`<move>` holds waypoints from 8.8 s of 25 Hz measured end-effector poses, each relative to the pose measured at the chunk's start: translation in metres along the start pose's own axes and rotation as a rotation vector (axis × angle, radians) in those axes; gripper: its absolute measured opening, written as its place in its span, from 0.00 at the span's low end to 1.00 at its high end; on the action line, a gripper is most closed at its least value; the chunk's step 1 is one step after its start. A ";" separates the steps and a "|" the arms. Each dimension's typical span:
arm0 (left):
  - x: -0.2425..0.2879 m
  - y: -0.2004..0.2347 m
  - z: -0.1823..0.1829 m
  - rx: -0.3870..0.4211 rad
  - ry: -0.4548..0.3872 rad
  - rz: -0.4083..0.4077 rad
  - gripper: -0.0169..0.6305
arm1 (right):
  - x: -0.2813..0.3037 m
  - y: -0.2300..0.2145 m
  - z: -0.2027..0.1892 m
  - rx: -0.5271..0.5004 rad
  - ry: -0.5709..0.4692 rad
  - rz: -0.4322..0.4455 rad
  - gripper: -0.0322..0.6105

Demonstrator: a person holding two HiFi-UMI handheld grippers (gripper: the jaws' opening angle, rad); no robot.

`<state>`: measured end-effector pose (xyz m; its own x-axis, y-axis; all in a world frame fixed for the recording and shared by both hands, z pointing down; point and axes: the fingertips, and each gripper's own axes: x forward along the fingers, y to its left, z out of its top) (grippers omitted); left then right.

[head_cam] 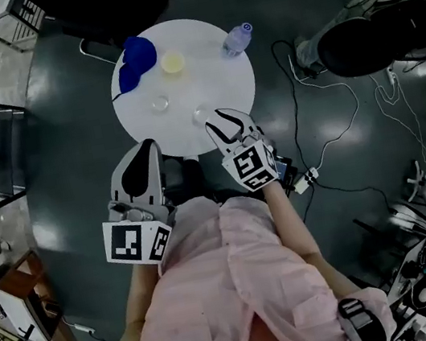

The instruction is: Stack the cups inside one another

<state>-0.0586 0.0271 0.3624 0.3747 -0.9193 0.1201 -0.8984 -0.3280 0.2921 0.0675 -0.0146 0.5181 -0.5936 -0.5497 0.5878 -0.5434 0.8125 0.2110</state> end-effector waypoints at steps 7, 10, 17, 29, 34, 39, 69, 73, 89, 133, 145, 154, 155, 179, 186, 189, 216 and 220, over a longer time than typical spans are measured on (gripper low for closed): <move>0.000 -0.001 -0.001 -0.001 0.006 0.007 0.06 | 0.033 0.026 -0.038 -0.098 0.125 0.093 0.25; 0.000 0.000 0.000 0.001 0.006 0.015 0.06 | 0.048 0.033 -0.054 -0.104 0.175 0.122 0.25; 0.000 0.007 -0.001 -0.002 0.016 0.038 0.06 | 0.077 0.038 -0.090 -0.105 0.279 0.154 0.25; 0.005 0.010 0.000 -0.010 0.024 0.049 0.06 | 0.095 0.050 -0.119 -0.236 0.383 0.216 0.25; 0.010 0.014 0.000 -0.011 0.026 0.057 0.06 | 0.100 0.048 -0.124 -0.312 0.402 0.210 0.20; 0.013 0.014 0.000 -0.015 0.031 0.054 0.06 | 0.100 0.045 -0.125 -0.337 0.412 0.203 0.12; 0.058 0.014 0.011 0.002 0.023 -0.166 0.06 | -0.025 -0.046 0.047 0.372 -0.243 -0.242 0.11; 0.050 0.009 0.018 0.053 0.038 -0.202 0.06 | -0.060 -0.051 0.075 0.455 -0.355 -0.302 0.11; 0.018 0.073 0.044 0.074 0.012 -0.191 0.06 | -0.097 -0.034 0.122 0.564 -0.483 -0.496 0.11; 0.013 0.094 0.049 0.044 -0.029 -0.179 0.06 | -0.080 -0.019 0.139 0.501 -0.478 -0.480 0.11; 0.005 0.090 0.043 0.030 -0.010 -0.186 0.06 | -0.079 -0.011 0.137 0.501 -0.451 -0.472 0.11; 0.008 0.095 0.044 0.018 -0.005 -0.183 0.06 | -0.080 -0.014 0.136 0.499 -0.435 -0.487 0.11; 0.008 0.095 0.045 0.019 -0.006 -0.183 0.06 | -0.079 -0.014 0.137 0.499 -0.436 -0.487 0.11; 0.014 0.099 0.047 0.005 0.003 -0.185 0.06 | -0.091 -0.032 0.125 0.424 -0.368 -0.455 0.11; 0.016 0.100 0.046 -0.003 0.004 -0.201 0.06 | -0.081 -0.032 0.128 0.254 -0.277 -0.345 0.11; 0.017 0.100 0.046 -0.004 0.005 -0.207 0.06 | -0.067 -0.031 0.135 0.173 -0.229 -0.294 0.11; 0.025 0.123 0.055 -0.021 -0.009 -0.204 0.06 | 0.075 0.020 0.110 -0.187 0.120 0.110 0.11; 0.022 0.128 0.056 -0.027 -0.013 -0.184 0.06 | 0.092 0.029 0.093 -0.215 0.175 0.157 0.11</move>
<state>-0.1782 -0.0469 0.3489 0.5290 -0.8471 0.0504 -0.8084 -0.4850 0.3336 -0.0580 -0.0603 0.5058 -0.5387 -0.3877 0.7480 -0.3041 0.9174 0.2565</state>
